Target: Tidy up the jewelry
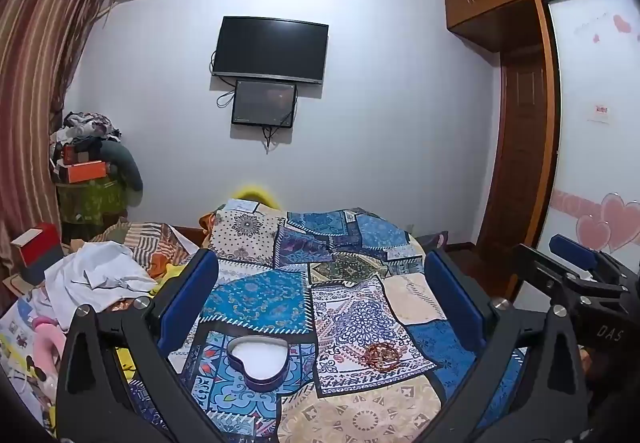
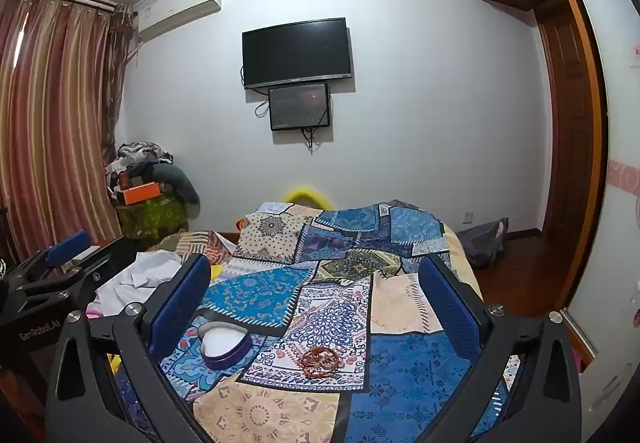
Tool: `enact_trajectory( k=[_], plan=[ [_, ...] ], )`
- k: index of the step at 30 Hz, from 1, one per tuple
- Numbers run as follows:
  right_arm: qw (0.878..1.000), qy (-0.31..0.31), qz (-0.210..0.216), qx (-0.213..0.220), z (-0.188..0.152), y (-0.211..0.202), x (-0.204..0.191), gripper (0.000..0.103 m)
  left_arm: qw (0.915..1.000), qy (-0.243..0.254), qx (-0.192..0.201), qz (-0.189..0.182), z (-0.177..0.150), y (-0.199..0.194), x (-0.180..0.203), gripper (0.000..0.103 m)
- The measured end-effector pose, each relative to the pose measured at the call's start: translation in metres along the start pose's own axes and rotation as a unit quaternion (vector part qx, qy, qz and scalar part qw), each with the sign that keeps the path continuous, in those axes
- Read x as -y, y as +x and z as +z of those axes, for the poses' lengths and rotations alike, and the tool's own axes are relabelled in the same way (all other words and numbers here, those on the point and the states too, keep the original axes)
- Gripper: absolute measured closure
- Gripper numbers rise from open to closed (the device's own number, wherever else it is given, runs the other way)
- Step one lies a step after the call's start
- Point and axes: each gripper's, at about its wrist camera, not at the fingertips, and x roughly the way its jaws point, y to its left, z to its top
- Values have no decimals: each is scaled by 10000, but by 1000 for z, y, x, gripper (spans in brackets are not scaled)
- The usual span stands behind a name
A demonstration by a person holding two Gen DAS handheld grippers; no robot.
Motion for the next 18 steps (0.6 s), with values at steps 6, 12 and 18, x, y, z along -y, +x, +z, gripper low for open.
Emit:
enact_trajectory(
  k=[6,12,18],
  plan=[
    [10000,2,0,-19,0,0,0,0,9999,-122,39,-35,-1,-2,-10,0],
    [10000,2,-3,-37,1,0,0,0,10000,-69,33,0,-3,-1,-8,0],
    [10000,6,-3,-43,1,1,0,0,10000,-62,32,3,-3,-1,-7,0]
  ],
)
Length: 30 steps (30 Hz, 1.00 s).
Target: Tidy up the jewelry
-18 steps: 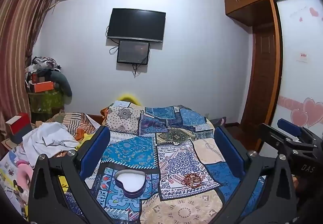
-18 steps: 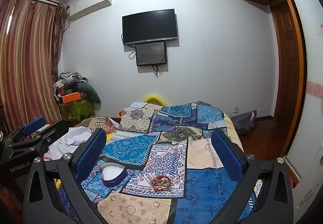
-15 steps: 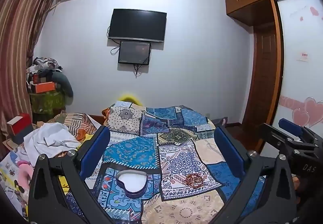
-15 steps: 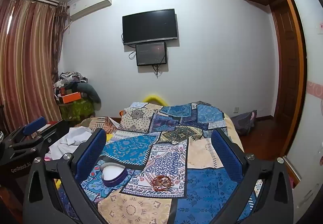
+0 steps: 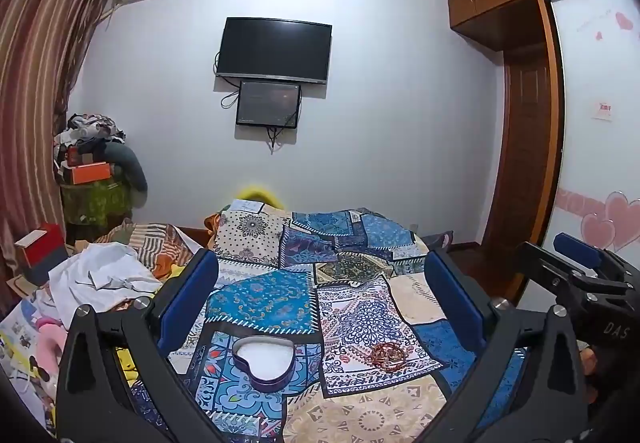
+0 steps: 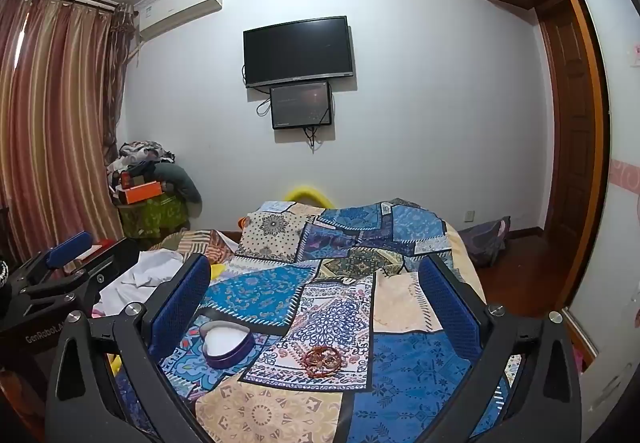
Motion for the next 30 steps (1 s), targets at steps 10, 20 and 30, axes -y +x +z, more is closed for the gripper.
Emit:
enact_trajectory(
  k=[10,20,30],
  plan=[
    [10000,9,4,-15,1,1,0,0,10000,10,-14,4,-2,1,0,0],
    [10000,18,12,-26,3,0,3,0,10000,5,-33,-16,-2,1,0,0],
    [10000,15,15,-35,0,0,-2,0,10000,29,-27,1,-2,1,-1,0]
  ],
)
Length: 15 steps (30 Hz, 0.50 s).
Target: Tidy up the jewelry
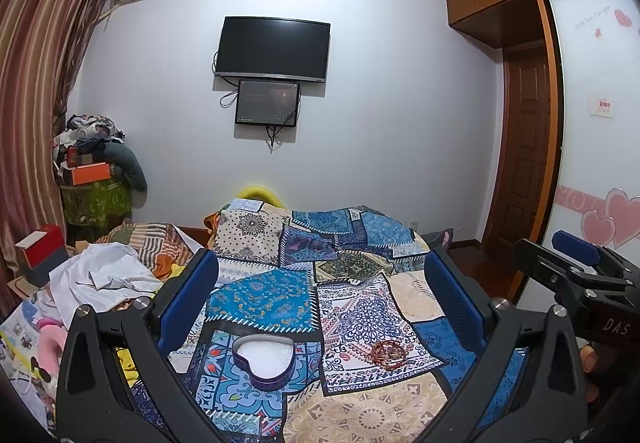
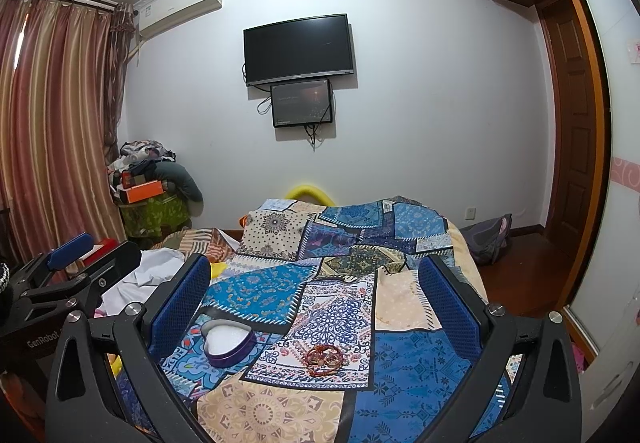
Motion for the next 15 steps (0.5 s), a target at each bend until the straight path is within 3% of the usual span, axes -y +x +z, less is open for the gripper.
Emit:
enact_trajectory(
  k=[15],
  plan=[
    [10000,8,1,-4,-2,1,-4,0,10000,16,3,13,0,0,1,0]
  ],
)
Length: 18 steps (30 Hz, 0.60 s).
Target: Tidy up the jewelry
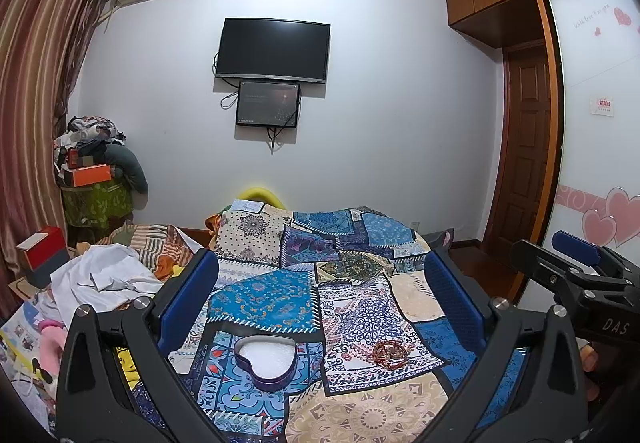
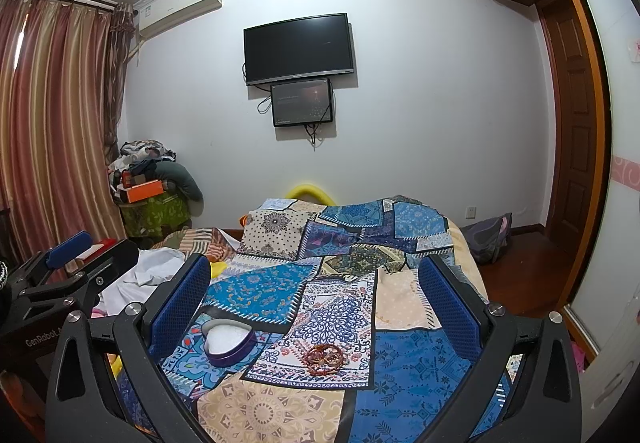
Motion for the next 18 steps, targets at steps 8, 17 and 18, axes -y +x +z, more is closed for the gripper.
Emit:
enact_trajectory(
  k=[8,17,18],
  plan=[
    [10000,1,-3,-3,0,0,0,0,10000,3,6,6,0,0,0,0],
    [10000,4,2,-28,-7,4,-5,0,10000,-15,-24,20,2,1,-3,0],
    [10000,8,5,-38,-8,5,-4,0,10000,-16,-30,26,2,1,-4,0]
  ],
)
